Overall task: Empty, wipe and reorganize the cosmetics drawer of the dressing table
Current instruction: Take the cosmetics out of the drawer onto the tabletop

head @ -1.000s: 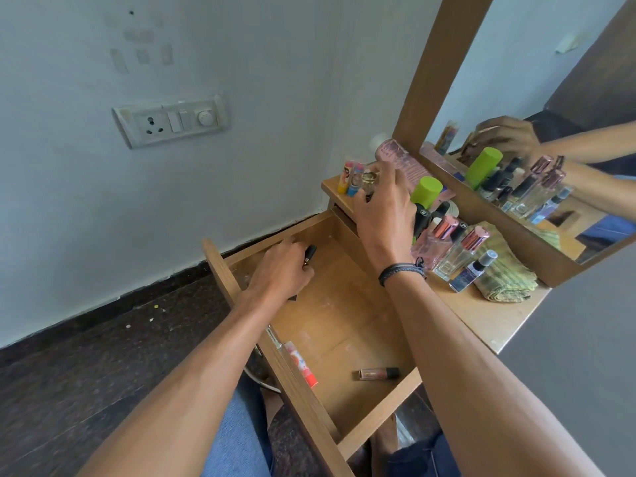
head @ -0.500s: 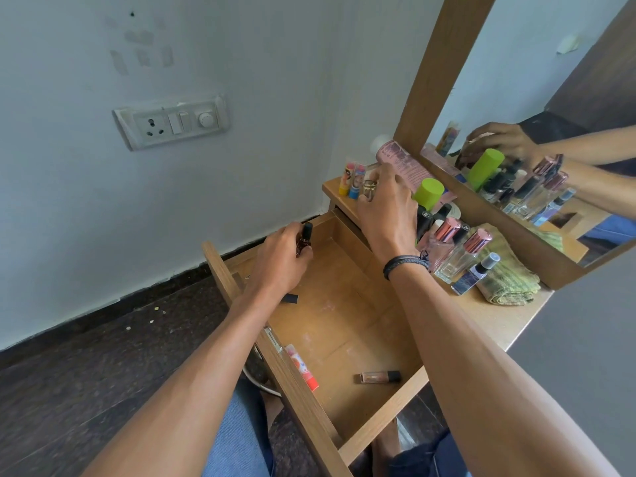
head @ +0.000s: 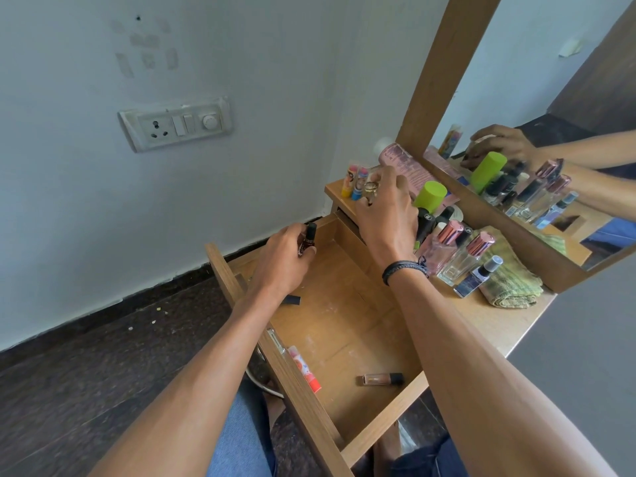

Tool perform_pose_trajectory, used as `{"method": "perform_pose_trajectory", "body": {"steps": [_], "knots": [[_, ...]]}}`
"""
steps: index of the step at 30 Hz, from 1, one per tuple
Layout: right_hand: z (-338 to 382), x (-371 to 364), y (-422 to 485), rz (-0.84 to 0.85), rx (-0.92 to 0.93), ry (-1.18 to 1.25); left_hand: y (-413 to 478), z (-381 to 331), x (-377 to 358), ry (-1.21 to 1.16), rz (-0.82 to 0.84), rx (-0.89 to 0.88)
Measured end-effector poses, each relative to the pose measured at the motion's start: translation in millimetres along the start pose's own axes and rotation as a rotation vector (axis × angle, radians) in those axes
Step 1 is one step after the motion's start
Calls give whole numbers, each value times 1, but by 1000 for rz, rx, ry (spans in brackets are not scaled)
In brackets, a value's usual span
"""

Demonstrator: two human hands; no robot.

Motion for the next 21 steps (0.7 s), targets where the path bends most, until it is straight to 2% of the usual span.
{"method": "perform_pose_trajectory", "body": {"steps": [7,11,16,21], "knots": [[19,31,4,-57,77,-92,2,4,-3,-14,13,16],[19,39,22,36,78,-166,3,6,-4,-7,25,18],[18,17,37,251,132,-297,3,5,-2,-13,24,17],[16,-3,46,341,160,-375,3,6,-2,-25,21,29]]}}
Point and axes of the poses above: each hand's wrist, its own y-axis towards the middle knuckle, its own x-axis out of the back of the hand, z = x × y, the point moved 9 cm from there along y, towards the middle knuckle, and after that the axes turned 2 degrees about -y, right-handed, at the moved point
